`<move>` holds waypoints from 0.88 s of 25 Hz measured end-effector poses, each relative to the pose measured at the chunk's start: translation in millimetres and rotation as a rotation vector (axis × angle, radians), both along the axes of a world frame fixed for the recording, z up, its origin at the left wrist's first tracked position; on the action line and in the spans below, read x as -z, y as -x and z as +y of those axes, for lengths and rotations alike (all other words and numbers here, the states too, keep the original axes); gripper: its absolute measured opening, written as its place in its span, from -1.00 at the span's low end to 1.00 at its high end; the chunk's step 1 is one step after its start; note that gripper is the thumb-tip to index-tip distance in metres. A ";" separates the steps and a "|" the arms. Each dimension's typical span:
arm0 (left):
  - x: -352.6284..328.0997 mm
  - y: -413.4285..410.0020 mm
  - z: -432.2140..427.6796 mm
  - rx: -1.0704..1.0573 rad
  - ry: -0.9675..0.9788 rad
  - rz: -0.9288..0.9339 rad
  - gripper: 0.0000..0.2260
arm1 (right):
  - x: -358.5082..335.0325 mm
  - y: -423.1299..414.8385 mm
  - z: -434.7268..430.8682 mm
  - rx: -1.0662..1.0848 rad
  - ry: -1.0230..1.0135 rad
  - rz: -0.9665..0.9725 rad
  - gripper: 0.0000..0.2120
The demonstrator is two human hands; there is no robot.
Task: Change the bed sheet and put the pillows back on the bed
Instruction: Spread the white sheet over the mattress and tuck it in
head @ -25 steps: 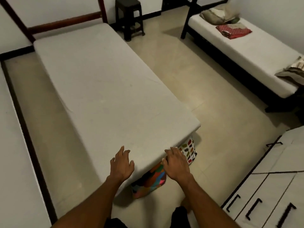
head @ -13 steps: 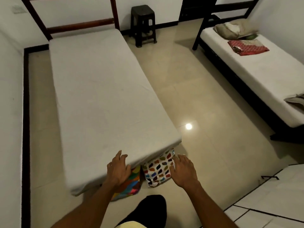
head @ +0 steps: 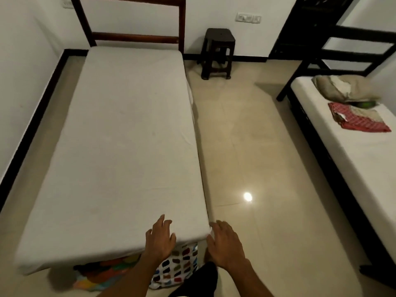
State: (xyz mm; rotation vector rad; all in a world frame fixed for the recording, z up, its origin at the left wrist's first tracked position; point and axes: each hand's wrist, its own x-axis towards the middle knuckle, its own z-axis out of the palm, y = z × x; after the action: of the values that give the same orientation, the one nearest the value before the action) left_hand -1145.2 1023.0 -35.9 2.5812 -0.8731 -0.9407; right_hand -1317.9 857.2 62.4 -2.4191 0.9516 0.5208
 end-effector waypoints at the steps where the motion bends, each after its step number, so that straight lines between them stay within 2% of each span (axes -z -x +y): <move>1: -1.2 2.6 -21.2 -0.037 -0.007 0.014 -0.51 | -4.9 -2.6 -22.9 -0.039 -0.010 0.014 0.12; 2: -3.5 4.3 -44.1 -0.071 -0.021 0.020 -0.51 | -10.7 -7.9 -48.6 -0.078 -0.012 0.028 0.15; 5: -21.0 -10.1 -114.9 -0.146 -0.001 0.033 -0.49 | -23.3 -39.5 -133.9 -0.206 0.045 0.062 0.02; 10: -47.4 -76.1 -187.2 -0.413 0.092 -0.001 -0.53 | -20.9 -126.8 -244.0 -0.383 0.108 0.029 -0.07; 14: -28.9 -110.4 -216.9 -0.602 0.035 -0.016 -0.53 | -3.4 -218.0 -311.9 -0.562 0.113 0.055 -0.31; 22: 26.5 -171.4 -328.7 -0.863 -0.076 0.089 -0.51 | 79.9 -416.2 -430.8 -0.841 0.065 0.062 -0.31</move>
State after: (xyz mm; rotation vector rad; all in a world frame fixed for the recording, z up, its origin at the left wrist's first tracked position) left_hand -973.8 694.3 -62.4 2.5313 0.3200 -0.7934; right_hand -901.7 426.4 -17.5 -2.8030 -0.0890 0.8509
